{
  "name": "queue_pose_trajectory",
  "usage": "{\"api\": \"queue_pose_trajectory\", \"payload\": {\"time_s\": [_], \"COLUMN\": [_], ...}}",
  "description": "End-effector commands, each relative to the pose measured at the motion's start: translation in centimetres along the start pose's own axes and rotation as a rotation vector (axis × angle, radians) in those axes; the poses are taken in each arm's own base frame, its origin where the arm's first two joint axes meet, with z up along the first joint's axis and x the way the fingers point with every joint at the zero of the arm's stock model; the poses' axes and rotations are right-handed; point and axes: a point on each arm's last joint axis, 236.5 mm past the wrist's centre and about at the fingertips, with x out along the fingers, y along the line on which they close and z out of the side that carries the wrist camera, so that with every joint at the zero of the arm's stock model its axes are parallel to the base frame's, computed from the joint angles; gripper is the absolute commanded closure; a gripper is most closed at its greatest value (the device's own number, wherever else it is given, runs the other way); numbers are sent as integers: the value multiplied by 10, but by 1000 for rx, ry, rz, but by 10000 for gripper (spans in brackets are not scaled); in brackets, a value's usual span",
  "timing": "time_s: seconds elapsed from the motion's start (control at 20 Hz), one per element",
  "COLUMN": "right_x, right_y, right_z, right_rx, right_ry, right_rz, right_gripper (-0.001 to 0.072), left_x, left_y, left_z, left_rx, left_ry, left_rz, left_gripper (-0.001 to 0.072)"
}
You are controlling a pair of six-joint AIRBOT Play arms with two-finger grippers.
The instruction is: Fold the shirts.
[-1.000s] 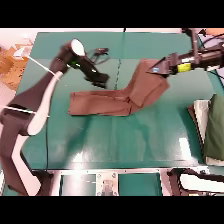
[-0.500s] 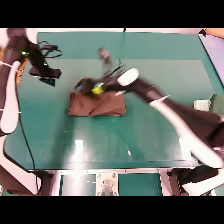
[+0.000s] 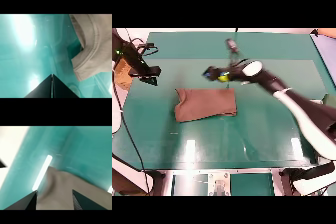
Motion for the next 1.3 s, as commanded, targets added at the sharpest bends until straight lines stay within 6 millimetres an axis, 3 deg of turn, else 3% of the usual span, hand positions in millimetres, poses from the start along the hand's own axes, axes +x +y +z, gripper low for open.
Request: {"api": "queue_pose_trajectory", "payload": {"time_s": [0.0, 0.15, 0.25, 0.35, 0.6, 0.65, 0.7, 0.75, 0.8, 0.9, 1.0, 1.1, 1.25], "right_x": [-74, -83, -70, -44, 16, 23, 28, 28, 24, -3, -52, -125, -244], "right_y": [-98, -164, -175, -158, -107, -94, -81, -67, -53, -25, -21, -39, -74], "right_z": [-25, -83, -120, -137, -152, -149, -139, -126, -107, -53, 5, 52, 93], "right_rx": [192, 400, 502, 541, 574, 568, 543, 516, 485, 416, 347, 317, 316], "right_ry": [204, 279, 332, 362, 350, 339, 323, 310, 290, 204, 81, -41, -236], "right_rz": [-116, -191, -180, -88, 52, 84, 120, 151, 183, 241, 210, 121, -18], "right_gripper": [202, 170, 170, 170, 171, 217, 580, 690, 694, 695, 695, 695, 695], "left_x": [-1, -1, -1, -1, -1, -1, -1, -1, -1, -1, -1, -1, -1], "left_y": [2, 2, 2, 2, 2, 2, 2, 2, 2, 2, 2, 2, 2], "left_z": [2, 2, 3, 3, 3, 3, 2, 2, 2, 3, 3, 2, 3], "left_rx": [-2, -9, -10, -10, -11, -11, -11, -10, -10, -10, -9, -9, -9], "left_ry": [-13, -13, -13, -14, -13, -13, -13, -13, -13, -13, -14, -13, -16], "left_rz": [-3, -3, -3, -3, -3, -3, -3, -3, -3, -3, -3, -3, -3], "left_gripper": [682, 681, 681, 681, 681, 681, 681, 681, 681, 681, 681, 681, 681]}}
